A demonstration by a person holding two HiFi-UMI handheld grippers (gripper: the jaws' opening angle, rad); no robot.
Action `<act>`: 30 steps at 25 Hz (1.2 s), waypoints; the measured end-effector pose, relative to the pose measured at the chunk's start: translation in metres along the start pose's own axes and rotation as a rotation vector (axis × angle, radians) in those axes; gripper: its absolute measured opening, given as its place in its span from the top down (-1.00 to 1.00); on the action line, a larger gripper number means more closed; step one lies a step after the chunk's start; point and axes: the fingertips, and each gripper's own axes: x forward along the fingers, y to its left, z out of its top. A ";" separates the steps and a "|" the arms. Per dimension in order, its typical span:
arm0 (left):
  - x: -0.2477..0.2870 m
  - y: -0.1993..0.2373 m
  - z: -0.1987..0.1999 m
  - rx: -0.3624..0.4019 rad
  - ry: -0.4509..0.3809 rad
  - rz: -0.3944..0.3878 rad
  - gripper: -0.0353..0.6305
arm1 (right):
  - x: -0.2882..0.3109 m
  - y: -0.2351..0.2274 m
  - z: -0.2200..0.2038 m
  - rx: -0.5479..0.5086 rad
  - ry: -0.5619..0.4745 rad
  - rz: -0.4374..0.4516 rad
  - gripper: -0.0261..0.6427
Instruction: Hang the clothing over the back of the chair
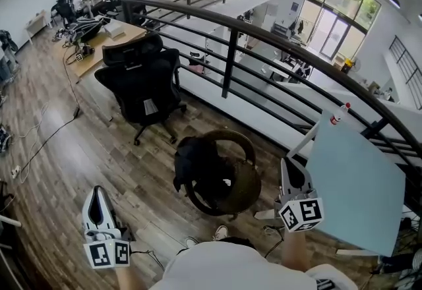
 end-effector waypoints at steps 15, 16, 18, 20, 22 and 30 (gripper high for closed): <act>-0.018 0.011 -0.010 -0.043 0.017 -0.023 0.82 | -0.007 0.033 -0.001 -0.008 0.018 0.029 0.87; -0.020 0.011 -0.010 -0.043 0.018 -0.025 0.82 | -0.008 0.034 -0.001 -0.006 0.018 0.029 0.87; -0.024 0.012 -0.009 -0.042 0.021 -0.028 0.82 | -0.010 0.037 -0.002 0.002 0.019 0.030 0.87; -0.028 0.013 -0.009 -0.042 0.025 -0.027 0.82 | -0.011 0.041 -0.002 0.007 0.017 0.039 0.87; -0.032 0.014 -0.009 -0.045 0.028 -0.025 0.82 | -0.012 0.044 -0.001 0.007 0.015 0.047 0.87; -0.047 0.017 -0.016 -0.054 0.044 -0.026 0.82 | -0.025 0.055 -0.007 -0.016 0.035 0.042 0.87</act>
